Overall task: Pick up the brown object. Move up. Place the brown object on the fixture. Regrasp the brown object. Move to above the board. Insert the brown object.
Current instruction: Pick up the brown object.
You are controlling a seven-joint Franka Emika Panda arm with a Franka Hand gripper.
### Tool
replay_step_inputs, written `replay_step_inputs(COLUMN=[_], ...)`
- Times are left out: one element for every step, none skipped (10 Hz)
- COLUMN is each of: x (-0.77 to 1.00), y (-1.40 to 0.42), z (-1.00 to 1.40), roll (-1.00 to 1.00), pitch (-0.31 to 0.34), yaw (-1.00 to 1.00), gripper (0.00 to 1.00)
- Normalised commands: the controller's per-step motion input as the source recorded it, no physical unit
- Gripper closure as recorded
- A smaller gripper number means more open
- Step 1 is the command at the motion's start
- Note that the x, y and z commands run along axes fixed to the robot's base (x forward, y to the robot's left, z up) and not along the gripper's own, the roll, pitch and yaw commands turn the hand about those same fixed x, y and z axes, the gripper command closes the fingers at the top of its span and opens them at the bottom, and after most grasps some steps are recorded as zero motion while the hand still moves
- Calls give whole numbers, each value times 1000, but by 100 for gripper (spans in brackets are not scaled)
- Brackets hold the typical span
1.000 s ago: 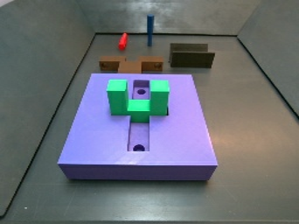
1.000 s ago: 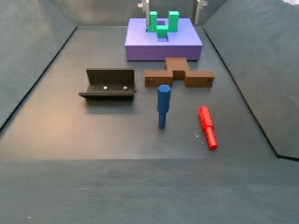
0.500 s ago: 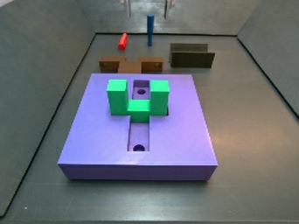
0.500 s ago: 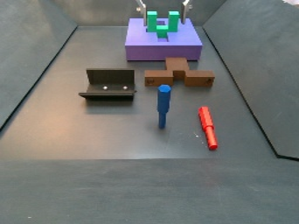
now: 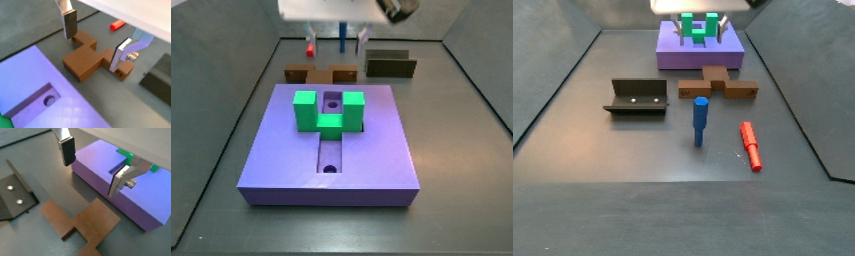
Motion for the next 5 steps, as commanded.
replay_step_inputs(x=[-169,-129,0,0,0], y=[-214,-157,-63,23,103], z=[-786,-694,-577,-469,-349], roll=[103,16,44,3,0], pitch=[-121,-113,-50,0,0], yaw=[0,0,0,-31,-149], gripper=[0,0,0,0,0])
